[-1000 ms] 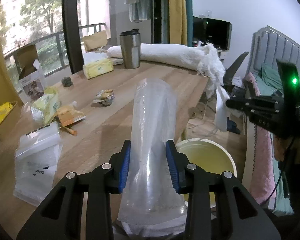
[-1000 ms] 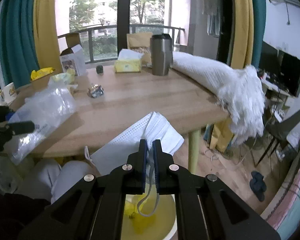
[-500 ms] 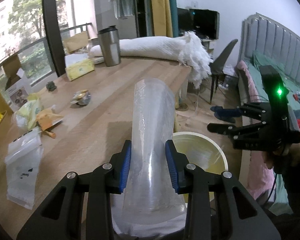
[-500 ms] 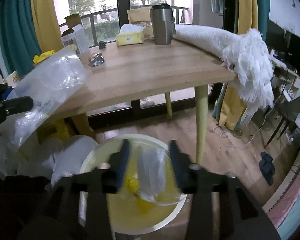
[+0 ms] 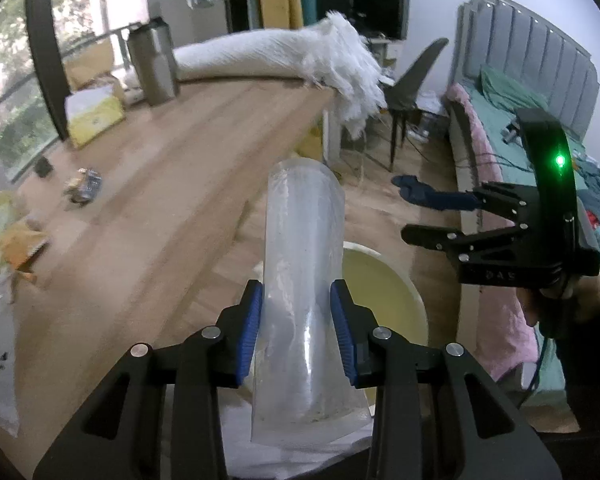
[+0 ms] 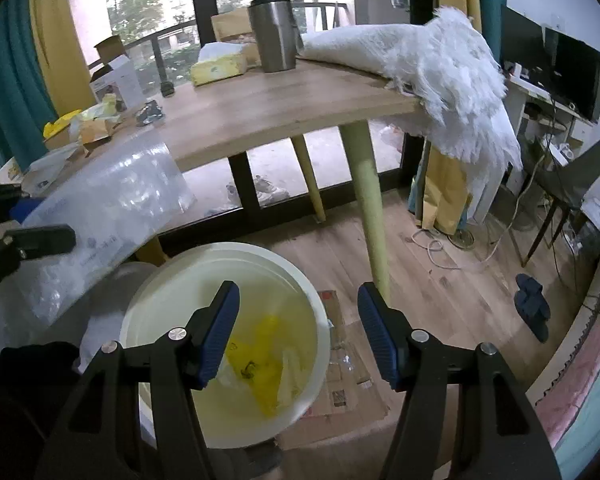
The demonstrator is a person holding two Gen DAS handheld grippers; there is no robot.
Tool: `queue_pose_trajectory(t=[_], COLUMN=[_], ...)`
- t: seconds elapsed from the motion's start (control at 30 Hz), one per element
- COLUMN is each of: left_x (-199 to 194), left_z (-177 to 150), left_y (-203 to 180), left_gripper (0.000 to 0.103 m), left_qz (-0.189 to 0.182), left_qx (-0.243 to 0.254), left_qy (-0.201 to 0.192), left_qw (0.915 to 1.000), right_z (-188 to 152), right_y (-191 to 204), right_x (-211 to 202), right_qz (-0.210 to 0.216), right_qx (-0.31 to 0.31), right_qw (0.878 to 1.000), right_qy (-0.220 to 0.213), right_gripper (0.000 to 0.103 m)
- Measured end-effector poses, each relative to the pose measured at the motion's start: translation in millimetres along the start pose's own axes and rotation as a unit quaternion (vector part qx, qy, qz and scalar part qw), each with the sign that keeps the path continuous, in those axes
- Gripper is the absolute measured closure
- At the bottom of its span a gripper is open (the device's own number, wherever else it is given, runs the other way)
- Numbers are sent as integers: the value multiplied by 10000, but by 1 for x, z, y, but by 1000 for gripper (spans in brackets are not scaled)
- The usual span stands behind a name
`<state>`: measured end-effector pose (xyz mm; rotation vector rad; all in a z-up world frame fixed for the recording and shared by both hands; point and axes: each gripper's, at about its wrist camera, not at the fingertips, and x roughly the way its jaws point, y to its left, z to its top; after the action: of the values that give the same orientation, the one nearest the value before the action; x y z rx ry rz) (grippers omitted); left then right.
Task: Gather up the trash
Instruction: 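Grasp the bubble-wrap sleeve with the left gripper while the right gripper holds the mask, then drop the bubble wrap and mask into the bucket, opening both grippers, then move both grippers back over the table toward the snack wrappers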
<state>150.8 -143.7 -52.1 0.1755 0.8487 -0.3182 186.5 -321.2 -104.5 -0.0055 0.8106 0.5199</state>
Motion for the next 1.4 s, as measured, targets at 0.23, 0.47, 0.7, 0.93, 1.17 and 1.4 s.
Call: queue_pose_trajectory(t=[0.23, 0.47, 0.7, 0.93, 1.17, 1.4], left_x=[12, 8, -4, -17, -30, -44], left_z=[4, 4, -1, -6, -14, -21], left_y=[-10, -5, 7, 22, 42, 67], left_gripper=[47, 46, 46, 46, 46, 46], left_qz=[-172, -182, -169, -135, -85, -80], left_qx=[-16, -83, -263, -431, -612, -850], left_qy=[146, 78, -65, -223, -360, -557], left_qw=[9997, 9998, 9995, 9987, 9974, 9948], right_z=[-2, -2, 6, 17, 28, 42], right_y=[-13, -13, 3, 21, 45, 70], right_x=[3, 2, 1, -2, -3, -5], right_qz=[-69, -93, -70, -92, -88, -78], right_qx=[113, 82, -116, -309, -556, -802], right_qw=[9999, 9999, 9999, 9995, 9984, 9968], right_qy=[37, 44, 35, -17, 2, -3], right_gripper=[41, 41, 41, 41, 41, 41])
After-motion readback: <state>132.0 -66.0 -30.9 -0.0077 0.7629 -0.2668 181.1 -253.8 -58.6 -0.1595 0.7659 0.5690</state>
